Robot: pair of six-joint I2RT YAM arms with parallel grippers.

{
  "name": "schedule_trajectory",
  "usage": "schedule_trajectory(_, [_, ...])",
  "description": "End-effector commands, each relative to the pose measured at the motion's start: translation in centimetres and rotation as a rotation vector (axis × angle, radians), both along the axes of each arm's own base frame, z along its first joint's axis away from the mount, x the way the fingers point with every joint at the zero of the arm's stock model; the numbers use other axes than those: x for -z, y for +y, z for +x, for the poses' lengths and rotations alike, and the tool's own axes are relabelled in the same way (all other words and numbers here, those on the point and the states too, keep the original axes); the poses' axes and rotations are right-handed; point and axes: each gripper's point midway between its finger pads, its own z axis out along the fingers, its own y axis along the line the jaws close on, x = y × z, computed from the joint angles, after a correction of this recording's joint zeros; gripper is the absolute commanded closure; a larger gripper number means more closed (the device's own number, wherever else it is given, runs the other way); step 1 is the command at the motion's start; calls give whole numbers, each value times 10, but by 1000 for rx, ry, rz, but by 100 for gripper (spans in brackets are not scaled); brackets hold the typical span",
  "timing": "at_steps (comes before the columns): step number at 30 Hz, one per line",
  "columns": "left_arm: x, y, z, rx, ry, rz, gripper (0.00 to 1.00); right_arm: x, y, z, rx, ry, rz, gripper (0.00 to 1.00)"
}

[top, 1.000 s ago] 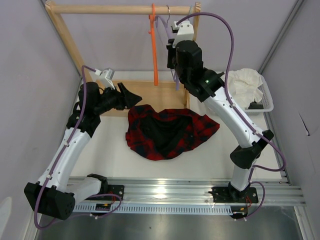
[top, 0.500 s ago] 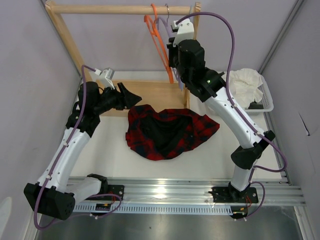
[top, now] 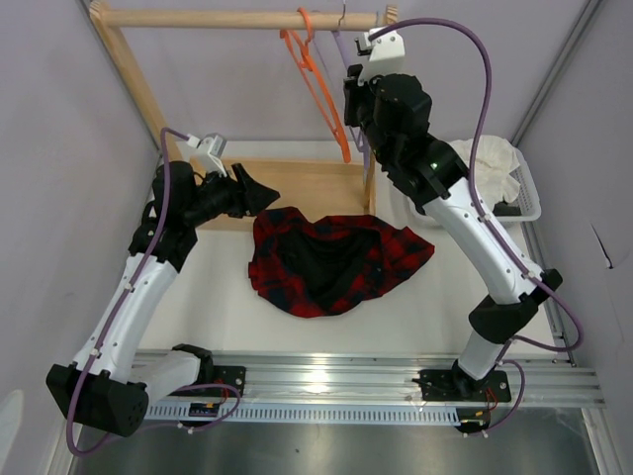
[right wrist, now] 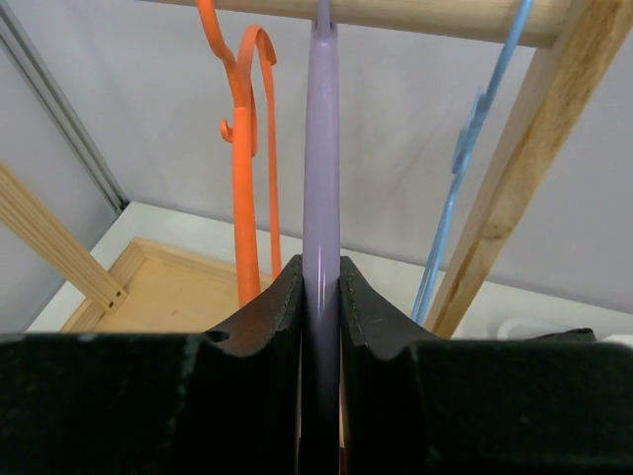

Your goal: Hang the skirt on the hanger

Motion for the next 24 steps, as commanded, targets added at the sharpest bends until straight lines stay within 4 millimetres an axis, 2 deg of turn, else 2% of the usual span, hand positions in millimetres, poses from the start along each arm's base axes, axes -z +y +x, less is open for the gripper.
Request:
schedule_trajectory(1, [-30,-2,-7,33,-100,2,40,-51,-27,-27,-5,-106,108,100])
schedule_trajectory(6, [-28,-3,-7,39,-94,2,40,-41,-38,-43,-20,-70,117,100])
schedule_trajectory(7, [-31,-4,-6,39,-101,0,40,-46,-44,-51,-25,-76,123,100])
schedule_trajectory(8, [-29,-4,-6,40,-97,-1,40,-34,-43,-52,-30,-51,127,100])
schedule_trajectory(13, [-27,-5,-4,42,-88,-4,40,-22,-52,-72,-60,-17,136,100])
schedule_trajectory(16, [-20,-6,-2,42,-68,-2,41,-13,-59,-85,-82,14,142,100])
schedule_trajectory(17, [-18,-5,-1,37,-61,-1,41,-17,-64,-94,-96,7,158,100])
schedule_trajectory(18, [-16,-4,0,25,-58,0,41,-5,-63,-96,-108,34,154,100])
schedule_trajectory(24, [5,-1,5,-6,-1,6,41,7,-72,-125,-171,74,191,100])
